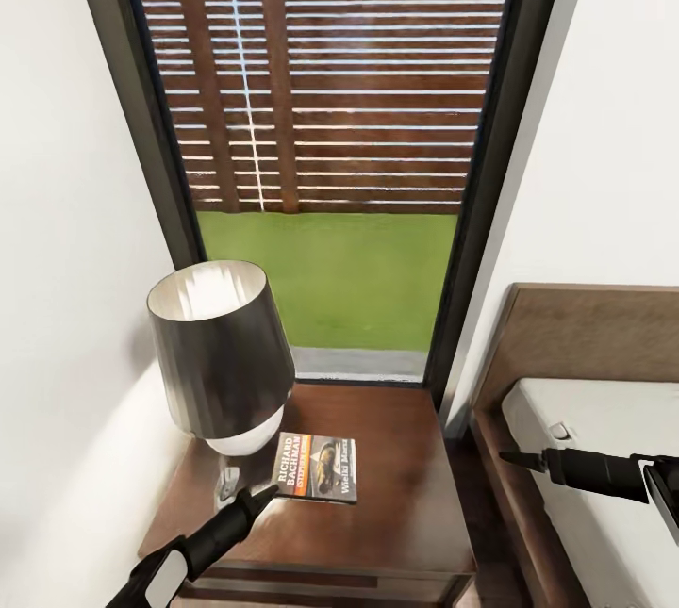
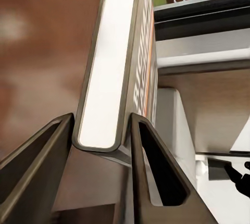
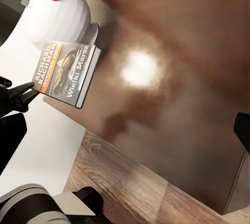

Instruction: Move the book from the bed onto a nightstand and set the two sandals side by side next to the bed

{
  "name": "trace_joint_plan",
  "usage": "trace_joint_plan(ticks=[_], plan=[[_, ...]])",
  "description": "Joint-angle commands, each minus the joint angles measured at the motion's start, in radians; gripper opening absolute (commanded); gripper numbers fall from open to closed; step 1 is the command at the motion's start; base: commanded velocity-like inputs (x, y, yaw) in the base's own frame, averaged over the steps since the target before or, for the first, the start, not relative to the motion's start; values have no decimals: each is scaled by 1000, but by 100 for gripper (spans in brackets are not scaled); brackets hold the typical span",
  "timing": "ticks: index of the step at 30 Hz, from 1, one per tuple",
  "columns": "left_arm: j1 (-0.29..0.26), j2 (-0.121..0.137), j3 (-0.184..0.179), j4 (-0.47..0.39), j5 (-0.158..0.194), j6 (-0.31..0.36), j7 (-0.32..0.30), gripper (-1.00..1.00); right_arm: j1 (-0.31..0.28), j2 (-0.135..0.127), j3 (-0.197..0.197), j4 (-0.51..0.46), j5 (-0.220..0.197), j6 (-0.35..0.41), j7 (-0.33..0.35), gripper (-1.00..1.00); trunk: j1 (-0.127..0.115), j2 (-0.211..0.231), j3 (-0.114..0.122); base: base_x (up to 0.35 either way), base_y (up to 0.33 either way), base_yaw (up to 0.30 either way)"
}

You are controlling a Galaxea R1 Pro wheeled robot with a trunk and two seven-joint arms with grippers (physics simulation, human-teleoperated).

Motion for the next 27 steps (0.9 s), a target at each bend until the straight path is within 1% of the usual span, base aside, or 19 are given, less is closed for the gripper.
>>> trace_joint_plan(ticks=[1,26,27], plan=[[0,-1,4,0,5,10,-2,-100,-1,1,-4,-1,10,10,9,100,4,-8,-4,0,0,0],[-1,0,5,0,5,10,-3,-100,-1,1,-4,-1,10,10,9,100,100,-183,-82,0,0,0],[-1,0,5,0,5,10,-3,-100,-1,1,-4,-1,10,10,9,100,100,-183,-82,0,0,0]])
